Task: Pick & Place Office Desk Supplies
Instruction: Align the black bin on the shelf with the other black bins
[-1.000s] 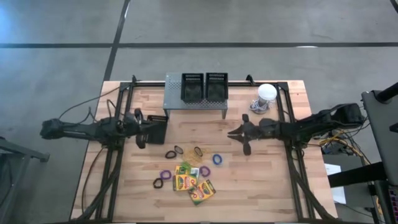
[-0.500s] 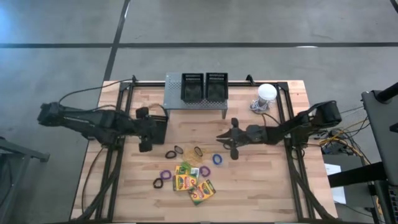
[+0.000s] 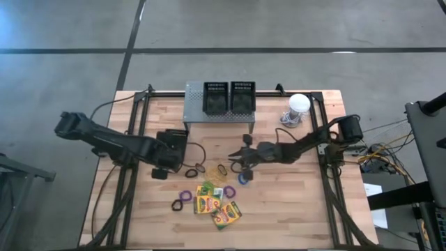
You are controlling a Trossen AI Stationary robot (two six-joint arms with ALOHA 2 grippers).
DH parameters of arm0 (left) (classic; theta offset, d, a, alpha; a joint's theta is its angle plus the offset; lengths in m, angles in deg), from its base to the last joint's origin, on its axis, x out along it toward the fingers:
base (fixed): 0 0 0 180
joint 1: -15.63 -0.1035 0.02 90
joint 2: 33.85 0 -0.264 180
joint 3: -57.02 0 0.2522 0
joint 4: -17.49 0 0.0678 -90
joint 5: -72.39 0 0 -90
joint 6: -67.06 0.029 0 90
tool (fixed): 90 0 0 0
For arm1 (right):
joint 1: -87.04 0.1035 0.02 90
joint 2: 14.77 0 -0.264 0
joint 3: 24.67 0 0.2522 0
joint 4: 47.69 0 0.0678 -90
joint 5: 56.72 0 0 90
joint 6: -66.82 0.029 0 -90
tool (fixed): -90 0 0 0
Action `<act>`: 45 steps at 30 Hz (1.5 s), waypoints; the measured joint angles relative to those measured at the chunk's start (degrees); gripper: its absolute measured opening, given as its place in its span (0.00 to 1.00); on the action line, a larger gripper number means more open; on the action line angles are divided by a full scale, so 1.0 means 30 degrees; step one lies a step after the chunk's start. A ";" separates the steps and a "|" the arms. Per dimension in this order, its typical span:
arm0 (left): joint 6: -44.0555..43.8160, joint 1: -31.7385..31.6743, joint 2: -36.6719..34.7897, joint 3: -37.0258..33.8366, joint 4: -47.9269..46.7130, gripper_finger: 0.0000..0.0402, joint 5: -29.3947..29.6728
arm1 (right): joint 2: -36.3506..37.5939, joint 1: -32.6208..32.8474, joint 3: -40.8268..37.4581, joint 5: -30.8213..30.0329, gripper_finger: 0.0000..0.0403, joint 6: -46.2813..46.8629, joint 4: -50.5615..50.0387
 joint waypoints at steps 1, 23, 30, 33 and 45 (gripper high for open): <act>0.0161 0.0000 0.0025 -0.0280 0.0296 0.54 -0.0030 | 0.0073 0.0000 0.0146 -0.0018 0.15 -0.0231 -0.0354; -0.0605 -0.0561 0.1651 -0.0490 0.3501 0.41 -0.0314 | 0.1561 0.0532 -0.0126 -0.0128 0.15 -0.0459 -0.1691; -0.1426 -0.0986 0.0951 -0.0516 0.2020 0.41 -0.1355 | 0.1567 0.0539 -0.0126 -0.0121 0.15 -0.0377 -0.1691; -0.1040 -0.1327 0.0865 -0.1099 0.2290 0.41 -0.2726 | 0.1568 0.0539 -0.0126 -0.0121 0.15 -0.0378 -0.1691; -0.0554 -0.1858 0.2235 -0.1497 0.4391 0.37 -0.2763 | 0.1561 0.0532 -0.0126 -0.0121 0.15 -0.0840 -0.1589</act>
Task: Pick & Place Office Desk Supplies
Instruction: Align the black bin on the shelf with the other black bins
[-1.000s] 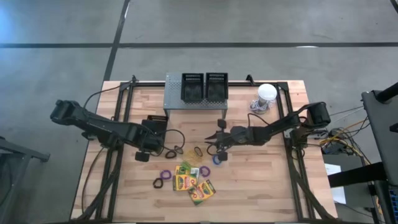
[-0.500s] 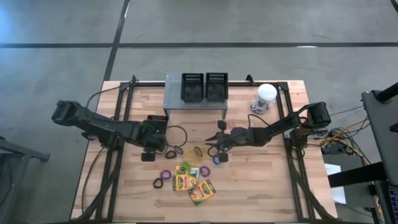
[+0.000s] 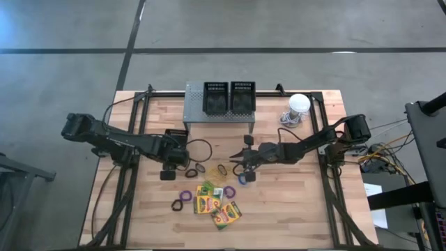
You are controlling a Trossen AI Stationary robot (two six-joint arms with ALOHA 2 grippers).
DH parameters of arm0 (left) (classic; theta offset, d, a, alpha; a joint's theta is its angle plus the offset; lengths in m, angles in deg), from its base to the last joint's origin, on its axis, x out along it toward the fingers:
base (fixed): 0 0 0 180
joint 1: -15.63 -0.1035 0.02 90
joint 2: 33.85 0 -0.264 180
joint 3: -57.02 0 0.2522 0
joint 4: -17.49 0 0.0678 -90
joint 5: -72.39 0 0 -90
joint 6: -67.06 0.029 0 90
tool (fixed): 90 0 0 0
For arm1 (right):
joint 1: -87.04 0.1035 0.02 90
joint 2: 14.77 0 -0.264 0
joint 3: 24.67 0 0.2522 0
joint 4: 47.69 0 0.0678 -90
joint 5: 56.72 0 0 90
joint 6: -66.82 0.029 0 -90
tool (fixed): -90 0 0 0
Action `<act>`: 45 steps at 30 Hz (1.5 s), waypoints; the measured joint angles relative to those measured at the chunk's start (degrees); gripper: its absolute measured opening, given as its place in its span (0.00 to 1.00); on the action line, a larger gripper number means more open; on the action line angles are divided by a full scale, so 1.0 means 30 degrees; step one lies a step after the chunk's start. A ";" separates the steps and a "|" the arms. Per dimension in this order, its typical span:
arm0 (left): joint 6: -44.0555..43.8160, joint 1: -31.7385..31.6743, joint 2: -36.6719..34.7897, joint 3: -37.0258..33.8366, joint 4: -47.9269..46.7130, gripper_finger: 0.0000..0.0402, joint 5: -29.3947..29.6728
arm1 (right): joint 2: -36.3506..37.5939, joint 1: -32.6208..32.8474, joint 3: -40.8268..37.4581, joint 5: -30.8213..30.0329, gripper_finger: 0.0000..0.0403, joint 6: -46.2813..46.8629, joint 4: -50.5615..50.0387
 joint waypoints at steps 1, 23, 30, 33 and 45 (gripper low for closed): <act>0.0090 0.0019 0.0136 -0.0037 0.0249 0.35 -0.0015 | 0.0000 0.0000 0.0000 0.0000 0.15 -0.0044 0.0005; -0.2164 0.0452 0.0405 0.5051 -0.7256 0.03 -0.1887 | 0.0000 0.0031 0.0015 0.0050 0.15 0.0497 0.0008; -0.2916 0.0442 0.0405 1.0808 -1.1434 0.02 -0.0660 | -0.0068 0.1202 -0.0271 0.0058 0.15 0.2434 -0.0998; -0.2588 0.0236 0.0403 1.3161 -1.2040 0.02 0.1007 | -0.0187 0.1744 -0.0299 -0.0140 0.15 0.2135 -0.0977; 0.5020 -0.6377 0.1069 1.3981 -0.7801 0.03 0.3563 | -0.0284 0.2098 -0.0255 -0.1508 0.15 0.1606 -0.0947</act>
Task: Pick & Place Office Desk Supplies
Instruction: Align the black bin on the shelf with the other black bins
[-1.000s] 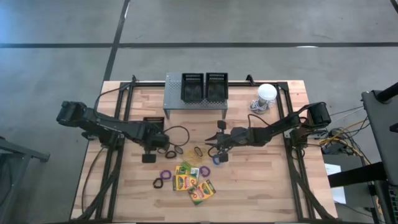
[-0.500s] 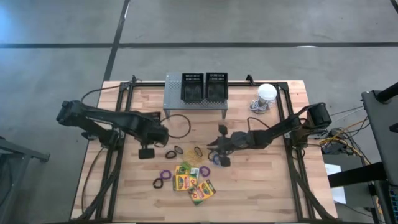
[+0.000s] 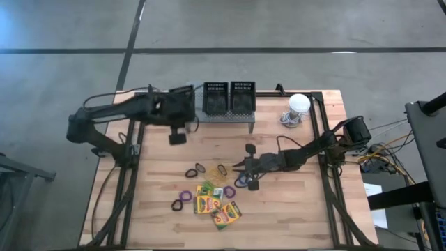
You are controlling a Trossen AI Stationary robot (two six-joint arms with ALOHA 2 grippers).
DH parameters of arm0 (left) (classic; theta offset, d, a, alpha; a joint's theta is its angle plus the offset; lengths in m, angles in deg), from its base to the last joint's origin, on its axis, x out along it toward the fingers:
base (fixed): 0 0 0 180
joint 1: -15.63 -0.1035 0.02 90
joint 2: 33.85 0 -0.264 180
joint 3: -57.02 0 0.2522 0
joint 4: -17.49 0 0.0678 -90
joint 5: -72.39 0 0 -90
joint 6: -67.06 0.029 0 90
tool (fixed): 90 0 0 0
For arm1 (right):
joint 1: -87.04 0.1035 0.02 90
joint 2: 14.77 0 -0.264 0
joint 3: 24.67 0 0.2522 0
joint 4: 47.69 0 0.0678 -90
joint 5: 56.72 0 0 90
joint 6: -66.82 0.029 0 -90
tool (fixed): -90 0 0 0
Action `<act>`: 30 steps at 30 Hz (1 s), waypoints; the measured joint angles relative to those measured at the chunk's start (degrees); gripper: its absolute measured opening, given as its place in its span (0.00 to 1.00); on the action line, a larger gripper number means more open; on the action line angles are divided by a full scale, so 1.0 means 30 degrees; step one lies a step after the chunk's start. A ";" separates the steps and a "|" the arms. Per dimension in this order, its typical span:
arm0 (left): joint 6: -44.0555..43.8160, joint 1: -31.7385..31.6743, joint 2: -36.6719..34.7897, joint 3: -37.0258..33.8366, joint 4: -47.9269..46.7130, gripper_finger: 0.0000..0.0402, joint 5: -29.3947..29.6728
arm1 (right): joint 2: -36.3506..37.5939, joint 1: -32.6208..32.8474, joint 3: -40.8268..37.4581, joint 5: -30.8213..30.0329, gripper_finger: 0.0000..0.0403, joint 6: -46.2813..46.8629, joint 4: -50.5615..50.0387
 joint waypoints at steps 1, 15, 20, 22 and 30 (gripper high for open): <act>0.0404 -0.0593 0.0231 -0.0105 0.0305 0.03 0.0078 | 0.0000 0.0000 0.0000 0.0007 0.15 -0.0001 0.0007; 0.2483 -0.2064 0.4600 -0.0189 0.1091 0.04 0.0885 | 0.0015 0.0000 -0.0007 0.0007 0.15 -0.0015 -0.0029; 0.2572 -0.2037 0.4561 -0.0189 0.1099 0.11 0.0993 | 0.0015 0.0000 -0.0015 0.0007 0.15 -0.0015 -0.0033; 0.2640 -0.2030 0.4296 -0.0189 0.1117 0.13 0.0994 | 0.0015 0.0000 -0.0015 0.0007 0.15 -0.0017 -0.0032; 0.3340 -0.1994 0.3070 -0.0189 0.1964 0.18 0.0932 | 0.0022 -0.0015 -0.0036 0.0007 0.15 -0.0013 -0.0029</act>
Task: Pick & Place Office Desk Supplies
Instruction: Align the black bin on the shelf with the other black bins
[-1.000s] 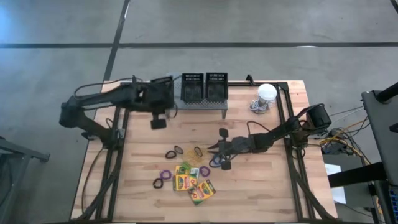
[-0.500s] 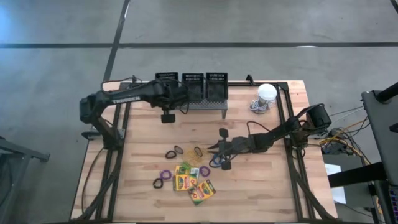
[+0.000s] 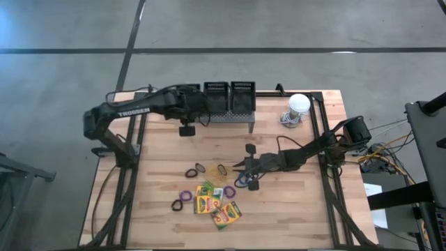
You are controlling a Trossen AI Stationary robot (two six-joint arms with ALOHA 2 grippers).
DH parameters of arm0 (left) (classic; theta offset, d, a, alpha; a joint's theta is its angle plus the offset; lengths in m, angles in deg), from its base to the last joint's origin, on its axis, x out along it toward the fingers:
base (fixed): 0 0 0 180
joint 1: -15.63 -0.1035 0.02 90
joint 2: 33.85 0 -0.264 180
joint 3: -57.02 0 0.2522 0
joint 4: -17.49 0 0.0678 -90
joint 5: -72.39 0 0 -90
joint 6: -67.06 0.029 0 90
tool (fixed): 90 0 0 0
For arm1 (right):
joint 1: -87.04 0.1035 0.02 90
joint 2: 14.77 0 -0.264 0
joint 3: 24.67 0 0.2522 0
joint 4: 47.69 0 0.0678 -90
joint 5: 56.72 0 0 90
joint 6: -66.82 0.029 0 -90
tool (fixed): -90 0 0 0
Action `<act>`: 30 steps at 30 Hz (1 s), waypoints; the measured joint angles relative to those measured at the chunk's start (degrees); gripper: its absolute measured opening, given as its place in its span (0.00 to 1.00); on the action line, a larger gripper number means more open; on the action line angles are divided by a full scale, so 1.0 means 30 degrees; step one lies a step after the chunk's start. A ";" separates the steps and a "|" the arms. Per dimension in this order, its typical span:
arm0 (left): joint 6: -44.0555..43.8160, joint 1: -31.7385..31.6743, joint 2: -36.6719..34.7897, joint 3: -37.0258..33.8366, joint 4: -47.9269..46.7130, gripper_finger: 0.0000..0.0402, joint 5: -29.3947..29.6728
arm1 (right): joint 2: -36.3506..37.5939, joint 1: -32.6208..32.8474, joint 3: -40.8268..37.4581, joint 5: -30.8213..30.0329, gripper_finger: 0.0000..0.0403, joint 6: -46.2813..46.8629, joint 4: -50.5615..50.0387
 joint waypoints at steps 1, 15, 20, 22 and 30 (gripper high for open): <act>0.0065 0.0000 -0.0131 0.0000 0.0117 0.19 0.0000 | 0.0000 0.0000 0.0000 0.0000 0.15 0.0015 0.0000; 0.0955 0.0036 -0.0434 0.0000 0.1530 0.33 -0.0012 | 0.0000 0.0000 -0.0015 0.0007 0.15 0.0151 0.0000; 0.0993 0.0036 -0.0434 0.0335 0.1401 0.42 -0.0007 | 0.0000 0.0000 -0.0015 0.0007 0.15 0.0110 0.0000; 0.0986 0.0055 -0.0440 0.0639 0.1369 0.45 -0.0015 | 0.0000 0.0000 -0.0015 0.0007 0.15 0.0122 0.0000; -0.0051 0.1137 -0.0842 0.3401 -0.1286 0.47 0.0015 | 0.0007 0.0000 -0.0015 0.0007 0.15 0.0180 0.0000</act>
